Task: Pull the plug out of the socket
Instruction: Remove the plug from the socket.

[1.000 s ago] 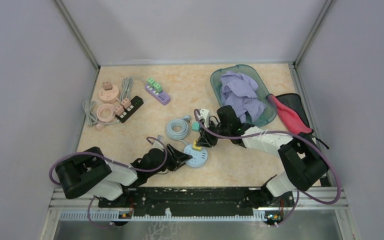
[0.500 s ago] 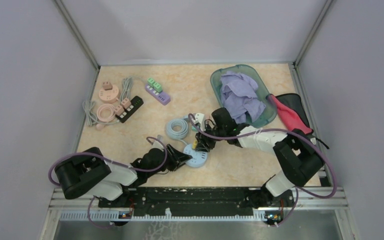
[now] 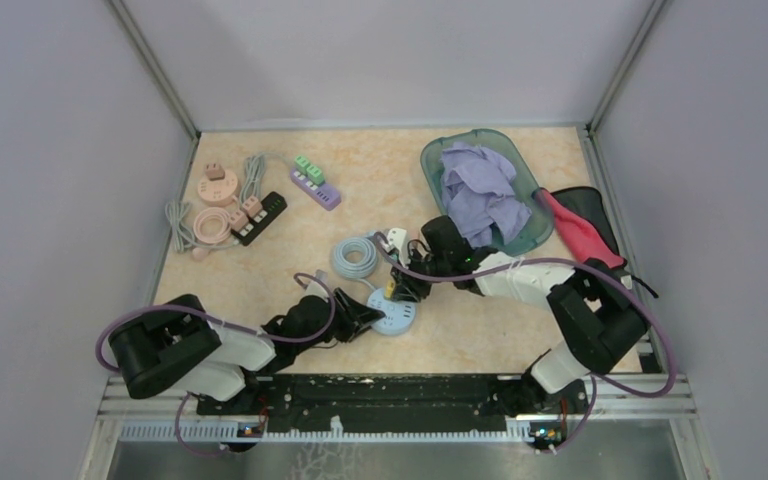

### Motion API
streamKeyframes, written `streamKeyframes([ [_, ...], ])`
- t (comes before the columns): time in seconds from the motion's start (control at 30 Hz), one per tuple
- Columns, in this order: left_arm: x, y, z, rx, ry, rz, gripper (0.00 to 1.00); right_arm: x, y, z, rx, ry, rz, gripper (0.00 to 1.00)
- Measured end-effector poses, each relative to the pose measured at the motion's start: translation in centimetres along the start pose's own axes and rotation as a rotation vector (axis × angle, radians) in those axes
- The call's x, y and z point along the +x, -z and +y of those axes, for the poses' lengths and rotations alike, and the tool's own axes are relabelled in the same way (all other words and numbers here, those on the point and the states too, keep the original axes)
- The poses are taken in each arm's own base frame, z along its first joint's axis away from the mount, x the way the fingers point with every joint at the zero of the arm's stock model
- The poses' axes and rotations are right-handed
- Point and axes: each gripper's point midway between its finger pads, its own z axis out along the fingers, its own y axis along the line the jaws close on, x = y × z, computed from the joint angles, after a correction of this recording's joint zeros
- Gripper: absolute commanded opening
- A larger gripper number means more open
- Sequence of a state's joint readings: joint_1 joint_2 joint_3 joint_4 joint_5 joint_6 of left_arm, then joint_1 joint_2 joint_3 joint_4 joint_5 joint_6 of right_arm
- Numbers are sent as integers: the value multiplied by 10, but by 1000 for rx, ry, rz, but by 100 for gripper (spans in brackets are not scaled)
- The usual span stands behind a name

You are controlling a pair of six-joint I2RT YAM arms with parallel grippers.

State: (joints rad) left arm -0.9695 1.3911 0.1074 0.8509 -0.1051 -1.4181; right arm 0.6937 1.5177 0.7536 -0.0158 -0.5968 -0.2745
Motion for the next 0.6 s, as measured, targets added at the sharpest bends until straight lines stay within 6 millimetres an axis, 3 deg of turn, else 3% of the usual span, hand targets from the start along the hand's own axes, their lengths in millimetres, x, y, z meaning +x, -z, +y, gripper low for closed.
streamKeyframes([
  [0.6,-1,-4,-4,-9,-8,-1,0,2,7,-5,14,-64,-1,0],
])
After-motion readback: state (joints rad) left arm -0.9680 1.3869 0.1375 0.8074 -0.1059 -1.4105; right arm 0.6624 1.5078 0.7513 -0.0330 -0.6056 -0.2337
